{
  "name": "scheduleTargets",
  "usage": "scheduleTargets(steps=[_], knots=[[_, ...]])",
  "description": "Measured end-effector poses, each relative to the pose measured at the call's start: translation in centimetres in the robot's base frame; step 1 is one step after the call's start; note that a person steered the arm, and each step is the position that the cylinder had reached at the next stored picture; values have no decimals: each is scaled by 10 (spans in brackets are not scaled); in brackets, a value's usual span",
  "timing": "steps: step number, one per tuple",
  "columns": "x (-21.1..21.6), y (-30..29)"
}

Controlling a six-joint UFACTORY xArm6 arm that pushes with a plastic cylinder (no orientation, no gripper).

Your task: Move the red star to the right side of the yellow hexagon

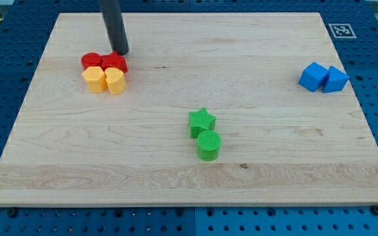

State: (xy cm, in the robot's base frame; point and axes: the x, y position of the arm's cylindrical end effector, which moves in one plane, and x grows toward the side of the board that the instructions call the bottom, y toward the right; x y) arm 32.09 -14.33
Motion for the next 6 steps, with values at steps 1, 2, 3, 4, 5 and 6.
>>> scheduleTargets(steps=[1,2,3,4,5,6], knots=[[5,0],[13,0],[16,0],[21,0],[32,0],[35,0]])
